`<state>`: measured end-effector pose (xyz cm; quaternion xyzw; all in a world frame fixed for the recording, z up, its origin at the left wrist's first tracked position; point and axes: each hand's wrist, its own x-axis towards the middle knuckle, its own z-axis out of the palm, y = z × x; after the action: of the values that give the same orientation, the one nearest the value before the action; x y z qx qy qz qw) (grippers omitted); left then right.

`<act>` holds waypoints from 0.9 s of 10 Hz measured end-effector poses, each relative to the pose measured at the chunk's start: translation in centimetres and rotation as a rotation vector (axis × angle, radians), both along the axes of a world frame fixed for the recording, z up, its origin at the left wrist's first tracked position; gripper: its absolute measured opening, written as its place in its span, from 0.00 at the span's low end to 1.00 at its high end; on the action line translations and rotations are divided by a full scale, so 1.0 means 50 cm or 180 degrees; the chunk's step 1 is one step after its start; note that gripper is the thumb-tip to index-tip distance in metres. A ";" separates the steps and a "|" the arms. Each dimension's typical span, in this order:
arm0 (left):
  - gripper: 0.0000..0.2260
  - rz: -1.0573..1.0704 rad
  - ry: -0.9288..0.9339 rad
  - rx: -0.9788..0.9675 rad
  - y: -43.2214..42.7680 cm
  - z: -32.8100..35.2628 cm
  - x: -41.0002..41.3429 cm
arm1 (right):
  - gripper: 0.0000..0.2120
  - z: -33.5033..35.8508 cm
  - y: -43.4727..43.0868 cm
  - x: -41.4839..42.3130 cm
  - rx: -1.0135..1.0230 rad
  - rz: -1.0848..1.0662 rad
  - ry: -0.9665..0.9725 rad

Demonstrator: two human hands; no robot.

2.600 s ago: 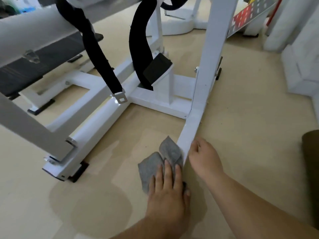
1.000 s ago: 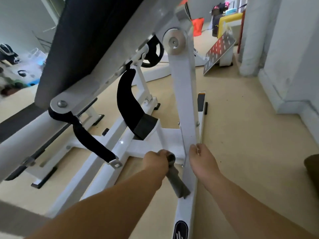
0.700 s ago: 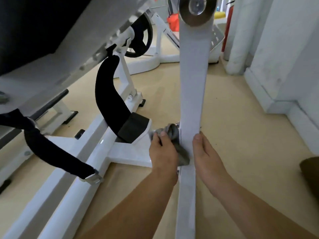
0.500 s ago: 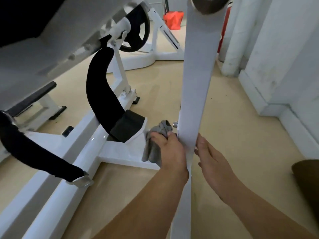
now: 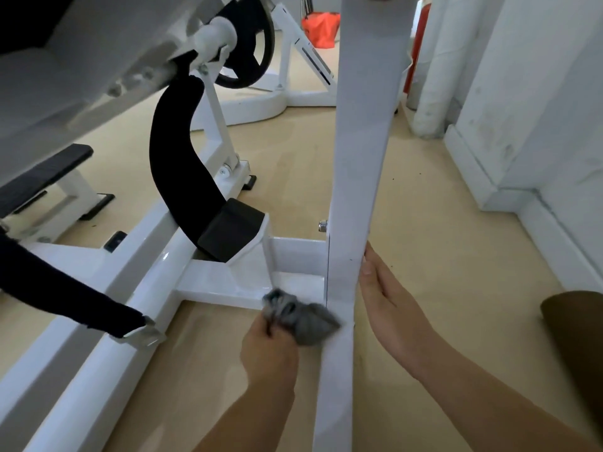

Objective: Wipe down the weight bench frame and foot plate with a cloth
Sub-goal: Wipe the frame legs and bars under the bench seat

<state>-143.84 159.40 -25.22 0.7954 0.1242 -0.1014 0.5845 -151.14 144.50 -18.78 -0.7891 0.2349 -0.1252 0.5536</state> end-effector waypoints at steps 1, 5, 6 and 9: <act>0.13 0.0230 0.0130 0.0189 0.048 -0.051 0.009 | 0.30 -0.028 0.015 -0.002 0.0163 -0.0264 0.0609; 0.27 0.0716 0.0254 -0.0627 -0.028 -0.043 0.190 | 0.29 -0.105 0.070 0.016 -0.0958 -0.0069 0.1388; 0.25 0.1060 0.0367 -0.0836 -0.013 -0.060 0.182 | 0.26 -0.116 0.069 0.004 -0.1036 -0.0045 0.1362; 0.11 0.0826 0.1034 -0.1790 -0.101 -0.089 0.071 | 0.28 -0.103 0.071 -0.001 -0.1145 -0.0080 0.1358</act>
<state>-140.29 154.33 -29.69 0.5543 0.2828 -0.1817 0.7614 -151.18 148.03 -23.96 -0.8802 0.3299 -0.0029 0.3411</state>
